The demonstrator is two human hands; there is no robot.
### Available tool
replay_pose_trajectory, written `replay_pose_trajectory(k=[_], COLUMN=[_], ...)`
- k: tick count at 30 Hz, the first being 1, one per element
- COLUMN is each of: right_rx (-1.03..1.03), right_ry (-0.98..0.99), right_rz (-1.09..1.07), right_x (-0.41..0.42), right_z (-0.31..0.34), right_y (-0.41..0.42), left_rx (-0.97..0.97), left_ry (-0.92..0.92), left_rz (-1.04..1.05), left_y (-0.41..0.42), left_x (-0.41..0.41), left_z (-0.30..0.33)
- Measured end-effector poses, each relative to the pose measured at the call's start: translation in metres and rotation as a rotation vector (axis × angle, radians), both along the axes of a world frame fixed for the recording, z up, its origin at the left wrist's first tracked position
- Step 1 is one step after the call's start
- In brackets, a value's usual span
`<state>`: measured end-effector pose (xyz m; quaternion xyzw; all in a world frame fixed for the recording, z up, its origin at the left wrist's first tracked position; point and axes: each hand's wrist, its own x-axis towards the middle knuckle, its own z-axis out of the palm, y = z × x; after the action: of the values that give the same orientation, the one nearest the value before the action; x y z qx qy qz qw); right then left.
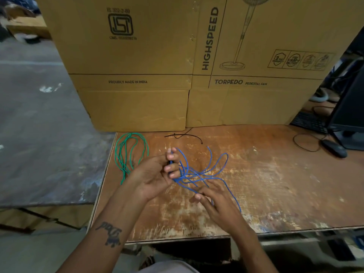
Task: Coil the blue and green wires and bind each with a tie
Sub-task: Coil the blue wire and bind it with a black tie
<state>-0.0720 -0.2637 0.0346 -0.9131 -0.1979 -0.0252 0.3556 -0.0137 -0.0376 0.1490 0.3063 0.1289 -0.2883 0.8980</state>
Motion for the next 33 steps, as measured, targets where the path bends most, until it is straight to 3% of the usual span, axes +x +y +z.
replay_pose_trajectory(k=[4,6,9,11,14,16,18,20,21,23,25,29,30,31,33], right_rx=[-0.050,0.094,0.809,1.340,1.760,1.718,1.330,0.925,0.855,0.898,1.041,1.693,1.778,1.765,1.504], right_ry=[-0.077,0.019,0.537,0.884,1.076,1.172,1.195,1.103,1.072,1.073,1.120,1.366,1.371,1.313,1.135], right_rz=[0.030,0.047,0.123,0.255,0.253,0.063,-0.279,-0.477,-0.522,-0.560,-0.533,-0.281,-0.281,-0.303,-0.349], right_x=[0.011,0.015,0.018,0.018,0.019,0.022,0.024,0.025,0.027,0.036,0.048,0.061,0.061,0.060,0.053], right_z=[0.018,0.019,0.016,0.011,0.011,0.013,0.012,0.010,0.012,0.022,0.034,0.056,0.061,0.067,0.081], right_y=[-0.009,-0.011,-0.017,-0.021,-0.016,-0.005,0.008,0.017,0.022,0.025,0.019,-0.004,-0.008,-0.008,0.001], left_rx=[0.004,-0.087,-0.230,-0.096,0.158,0.203,0.258,0.506,0.689,1.035,1.270,1.330,1.330,1.320,1.306], left_ry=[-0.083,-0.095,-0.115,-0.112,-0.128,-0.146,-0.213,-0.421,-0.579,-0.889,-1.065,-1.097,-1.113,-1.118,-1.094], left_rz=[-0.109,-0.153,-0.117,0.069,0.300,0.324,0.251,0.084,-0.019,-0.241,-0.417,-0.504,-0.491,-0.457,-0.343], left_y=[0.022,0.036,0.056,0.060,0.034,0.006,-0.019,-0.031,-0.033,-0.033,-0.031,-0.022,-0.020,-0.020,-0.022], left_x=[-0.001,0.007,0.026,0.036,0.033,0.018,0.000,-0.015,-0.021,-0.027,-0.034,-0.046,-0.048,-0.050,-0.050], left_z=[0.013,0.015,0.014,0.009,0.003,-0.003,-0.008,-0.017,-0.022,-0.033,-0.040,-0.054,-0.056,-0.058,-0.065])
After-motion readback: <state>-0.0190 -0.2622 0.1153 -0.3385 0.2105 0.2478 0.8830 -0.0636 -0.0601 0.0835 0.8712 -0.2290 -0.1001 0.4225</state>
